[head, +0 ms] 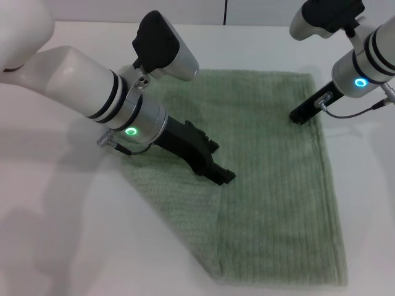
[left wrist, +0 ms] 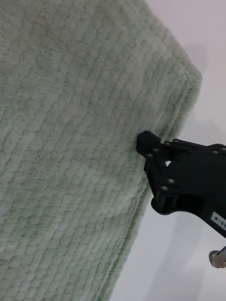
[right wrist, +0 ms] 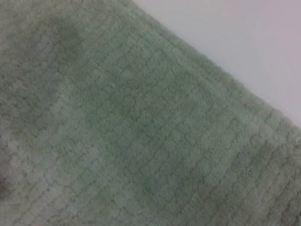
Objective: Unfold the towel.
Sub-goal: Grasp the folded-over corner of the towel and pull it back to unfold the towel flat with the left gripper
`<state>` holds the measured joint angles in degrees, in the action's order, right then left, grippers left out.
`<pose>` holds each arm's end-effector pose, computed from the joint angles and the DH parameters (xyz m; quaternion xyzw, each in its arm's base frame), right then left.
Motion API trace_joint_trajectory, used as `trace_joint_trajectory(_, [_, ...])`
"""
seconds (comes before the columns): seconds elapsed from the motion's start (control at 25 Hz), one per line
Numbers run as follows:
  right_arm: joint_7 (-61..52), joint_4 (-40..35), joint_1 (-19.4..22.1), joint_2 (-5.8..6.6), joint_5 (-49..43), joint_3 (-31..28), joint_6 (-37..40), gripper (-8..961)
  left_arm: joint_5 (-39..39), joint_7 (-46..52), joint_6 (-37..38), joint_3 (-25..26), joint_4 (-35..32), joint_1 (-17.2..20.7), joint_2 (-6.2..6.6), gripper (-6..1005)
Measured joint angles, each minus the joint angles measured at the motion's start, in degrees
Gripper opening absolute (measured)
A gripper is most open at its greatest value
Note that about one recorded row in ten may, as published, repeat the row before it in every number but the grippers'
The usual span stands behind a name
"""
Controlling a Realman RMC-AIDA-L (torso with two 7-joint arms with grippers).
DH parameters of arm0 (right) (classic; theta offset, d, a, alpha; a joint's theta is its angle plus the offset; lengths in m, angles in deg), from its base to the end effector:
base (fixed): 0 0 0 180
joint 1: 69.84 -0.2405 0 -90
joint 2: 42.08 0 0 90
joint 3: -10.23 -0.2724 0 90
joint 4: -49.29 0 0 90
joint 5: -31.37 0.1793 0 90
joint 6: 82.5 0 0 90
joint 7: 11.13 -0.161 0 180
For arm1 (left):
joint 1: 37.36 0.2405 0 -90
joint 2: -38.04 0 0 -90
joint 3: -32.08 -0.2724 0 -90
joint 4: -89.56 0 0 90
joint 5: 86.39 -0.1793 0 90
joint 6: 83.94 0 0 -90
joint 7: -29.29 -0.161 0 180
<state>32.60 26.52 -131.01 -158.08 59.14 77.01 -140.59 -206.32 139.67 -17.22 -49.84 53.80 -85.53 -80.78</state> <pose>0.2163 0.4275 -0.0622 -0.9001 0.3320 -0.1862 0.2121 -0.1885 0.3595 -0.1077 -0.9790 -0.1936 0.0441 0.0473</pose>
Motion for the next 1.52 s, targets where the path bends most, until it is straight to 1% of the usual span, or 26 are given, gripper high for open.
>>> trace_joint_trajectory(0.48, [-0.2,0.0,0.0,-0.02,0.0,0.0,0.0,-1,0.0,0.2,-0.4,-1.4,0.0,0.0,-0.04,776])
trace_joint_trajectory(0.92, [-0.2,0.0,0.0,-0.02,0.0,0.1,0.0,-1,0.0,0.0,0.4,-1.4,-0.5,0.1,-0.09,575])
trace_joint_trajectory(1.12, [-0.2,0.0,0.0,-0.02,0.0,0.1,-0.1,-1,0.2,-0.1,3.1,-1.0,-2.4,0.5,0.13,445])
trace_joint_trajectory(1.2, [-0.2,0.0,0.0,-0.01,0.0,0.1,-0.1,-1,0.7,-0.2,4.5,-0.7,-3.8,1.0,0.31,277])
trace_joint_trajectory(1.44, [-0.2,0.0,-0.1,-0.01,0.0,0.1,0.0,-1,1.1,-0.3,9.2,1.3,-7.5,2.4,0.65,165])
trace_joint_trajectory(1.52, [-0.2,0.0,-0.1,-0.01,0.0,0.1,0.0,-1,0.9,-0.3,11.2,2.3,-7.9,2.5,0.76,166])
